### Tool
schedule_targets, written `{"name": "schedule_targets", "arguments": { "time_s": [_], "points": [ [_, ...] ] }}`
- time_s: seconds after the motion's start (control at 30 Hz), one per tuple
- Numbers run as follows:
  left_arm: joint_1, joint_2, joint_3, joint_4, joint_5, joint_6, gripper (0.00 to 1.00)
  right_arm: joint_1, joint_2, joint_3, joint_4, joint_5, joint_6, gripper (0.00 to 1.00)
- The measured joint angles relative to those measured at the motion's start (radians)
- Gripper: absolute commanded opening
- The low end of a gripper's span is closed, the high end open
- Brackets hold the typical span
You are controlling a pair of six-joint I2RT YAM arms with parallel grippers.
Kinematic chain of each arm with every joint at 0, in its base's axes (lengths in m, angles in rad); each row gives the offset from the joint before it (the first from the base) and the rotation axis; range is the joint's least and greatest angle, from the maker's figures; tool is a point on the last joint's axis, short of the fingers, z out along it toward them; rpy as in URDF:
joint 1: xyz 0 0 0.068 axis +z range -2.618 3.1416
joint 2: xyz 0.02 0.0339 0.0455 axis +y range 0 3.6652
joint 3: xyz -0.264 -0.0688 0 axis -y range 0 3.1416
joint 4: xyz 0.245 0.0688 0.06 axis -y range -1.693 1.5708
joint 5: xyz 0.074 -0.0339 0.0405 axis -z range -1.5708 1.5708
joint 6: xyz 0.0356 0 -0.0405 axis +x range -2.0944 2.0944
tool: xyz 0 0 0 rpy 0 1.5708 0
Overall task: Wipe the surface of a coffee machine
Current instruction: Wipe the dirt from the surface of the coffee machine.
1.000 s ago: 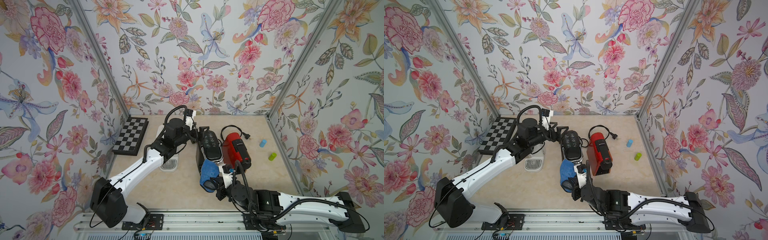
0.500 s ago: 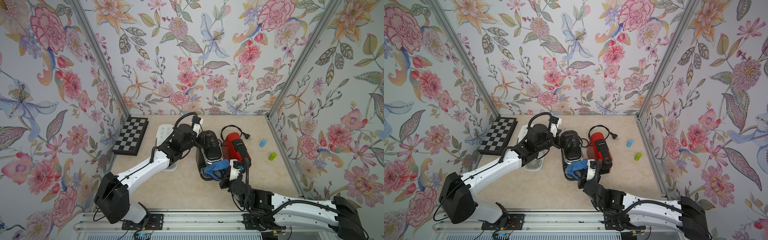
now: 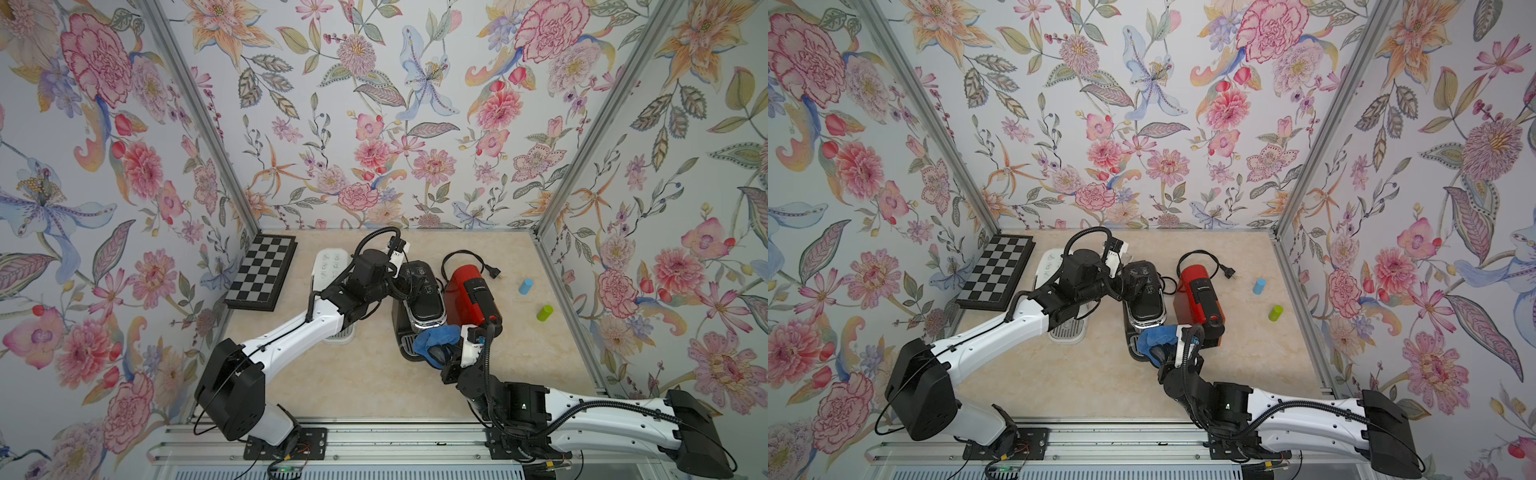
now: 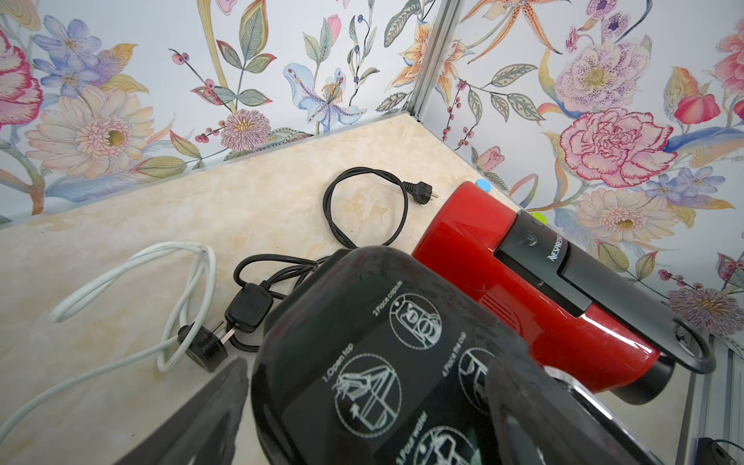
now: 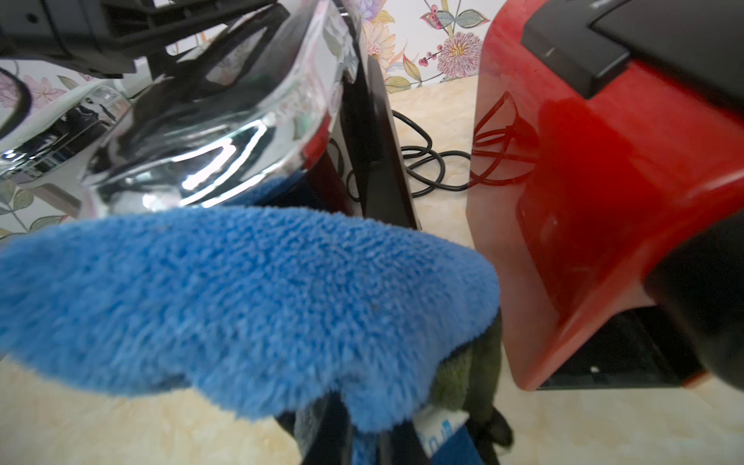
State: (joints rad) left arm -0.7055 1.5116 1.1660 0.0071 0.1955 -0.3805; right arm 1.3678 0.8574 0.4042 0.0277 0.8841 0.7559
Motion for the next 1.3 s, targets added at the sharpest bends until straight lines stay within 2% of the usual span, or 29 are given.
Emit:
{"name": "schedule_targets", "arguments": {
  "time_s": [0.13,0.33,0.43,0.63,0.77,1.0,1.3],
  "points": [
    [0.000,0.003,0.007,-0.008,0.000,0.001,0.95,0.050,0.068,0.055,0.023,0.015,-0.003,0.00],
    [0.000,0.009,0.009,-0.006,-0.001,0.000,0.95,0.052,0.138,0.079,0.053,0.026,0.003,0.00],
    [0.000,0.012,0.010,-0.003,0.001,-0.001,0.95,0.018,0.105,0.053,0.075,0.026,0.040,0.00],
    [0.000,0.020,0.015,-0.002,0.004,-0.002,0.94,-0.044,-0.060,-0.077,0.087,0.027,0.135,0.00],
    [0.000,0.041,0.026,0.019,0.006,-0.010,0.94,-0.043,-0.053,-0.095,0.080,0.028,0.232,0.00],
    [0.000,0.047,0.027,0.024,0.009,-0.020,0.93,-0.034,0.190,-0.148,0.276,0.009,0.387,0.00],
    [0.000,0.056,0.028,0.039,0.010,-0.031,0.93,-0.030,0.468,-0.175,0.707,0.017,0.432,0.00]
  ]
}}
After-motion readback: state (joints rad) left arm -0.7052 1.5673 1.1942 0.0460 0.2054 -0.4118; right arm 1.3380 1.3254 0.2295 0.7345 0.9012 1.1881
